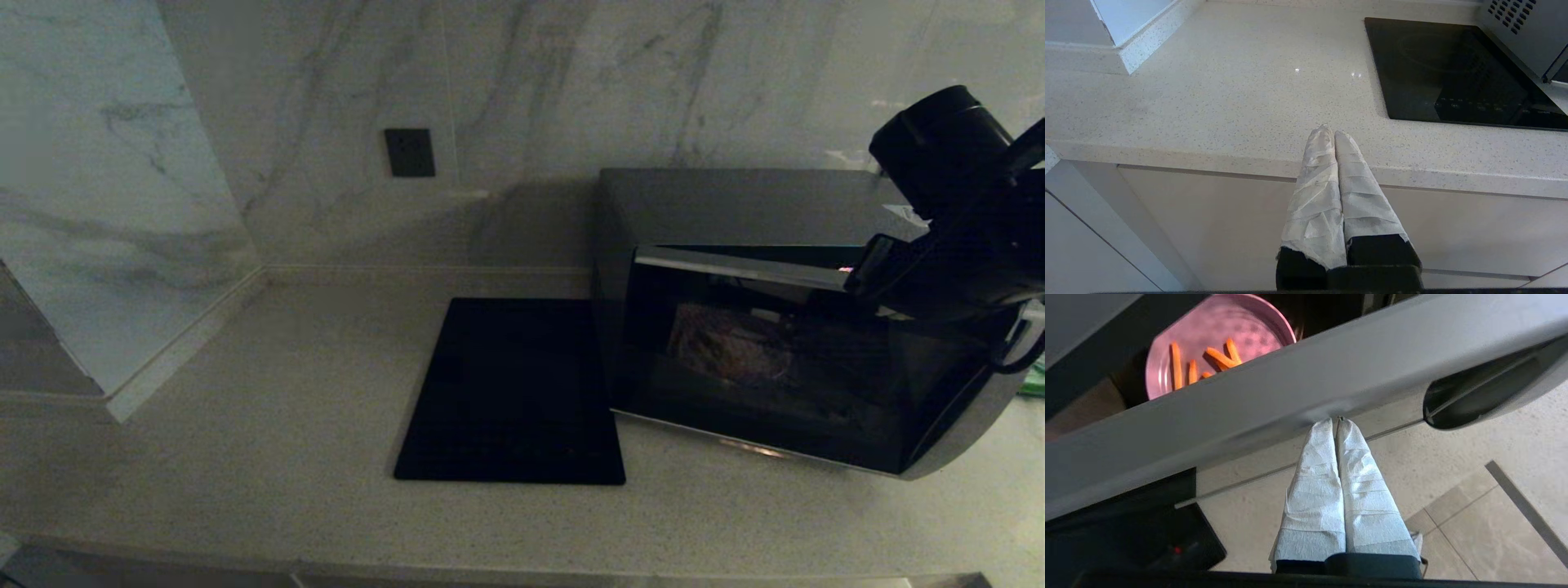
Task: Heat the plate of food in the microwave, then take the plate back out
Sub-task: Close the microwave oven
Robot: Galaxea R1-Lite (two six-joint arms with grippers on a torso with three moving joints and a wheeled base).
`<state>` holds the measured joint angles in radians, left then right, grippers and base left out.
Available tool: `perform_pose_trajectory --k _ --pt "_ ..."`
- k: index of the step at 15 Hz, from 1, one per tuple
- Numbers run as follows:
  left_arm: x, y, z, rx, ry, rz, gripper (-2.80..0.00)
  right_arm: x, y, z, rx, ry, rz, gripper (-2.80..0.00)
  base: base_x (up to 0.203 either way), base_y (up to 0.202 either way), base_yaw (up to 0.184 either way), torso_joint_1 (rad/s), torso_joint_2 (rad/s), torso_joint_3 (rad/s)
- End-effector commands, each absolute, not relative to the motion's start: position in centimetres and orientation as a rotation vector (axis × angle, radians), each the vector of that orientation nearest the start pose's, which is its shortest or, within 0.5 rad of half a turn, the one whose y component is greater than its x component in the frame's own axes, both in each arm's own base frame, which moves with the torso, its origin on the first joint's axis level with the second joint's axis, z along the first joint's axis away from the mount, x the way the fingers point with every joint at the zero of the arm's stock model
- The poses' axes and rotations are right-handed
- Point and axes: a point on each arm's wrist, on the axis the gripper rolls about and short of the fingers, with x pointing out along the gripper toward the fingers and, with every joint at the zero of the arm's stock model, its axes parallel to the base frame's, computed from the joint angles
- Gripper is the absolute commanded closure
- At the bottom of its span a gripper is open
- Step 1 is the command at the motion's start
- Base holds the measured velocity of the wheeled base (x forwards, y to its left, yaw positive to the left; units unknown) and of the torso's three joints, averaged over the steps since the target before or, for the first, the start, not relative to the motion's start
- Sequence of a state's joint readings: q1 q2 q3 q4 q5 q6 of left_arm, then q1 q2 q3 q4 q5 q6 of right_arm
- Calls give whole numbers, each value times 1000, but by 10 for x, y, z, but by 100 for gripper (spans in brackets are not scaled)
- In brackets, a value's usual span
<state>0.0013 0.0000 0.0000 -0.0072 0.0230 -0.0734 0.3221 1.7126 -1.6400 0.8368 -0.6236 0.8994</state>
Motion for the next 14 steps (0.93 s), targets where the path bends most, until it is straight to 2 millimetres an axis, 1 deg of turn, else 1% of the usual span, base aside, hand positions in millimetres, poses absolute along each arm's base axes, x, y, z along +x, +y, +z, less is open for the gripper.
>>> perform_pose_trajectory --k 1,4,6,8,14 --pt "-23 0 76 -74 -8 24 0 277 78 280 437 601 -608 0 0 0 0 0 0 0" --pt "-23 0 76 -74 -7 25 0 281 80 277 441 596 -605 0 0 0 0 0 0 0" --pt "-23 0 76 -74 -8 24 0 287 81 276 453 579 -602 0 0 0 0 0 0 0" --pt "-23 0 76 -74 -8 24 0 295 79 270 452 587 -621 0 0 0 0 0 0 0" --pt "-23 0 76 -74 -7 24 0 308 77 269 489 541 -625 0 0 0 0 0 0 0"
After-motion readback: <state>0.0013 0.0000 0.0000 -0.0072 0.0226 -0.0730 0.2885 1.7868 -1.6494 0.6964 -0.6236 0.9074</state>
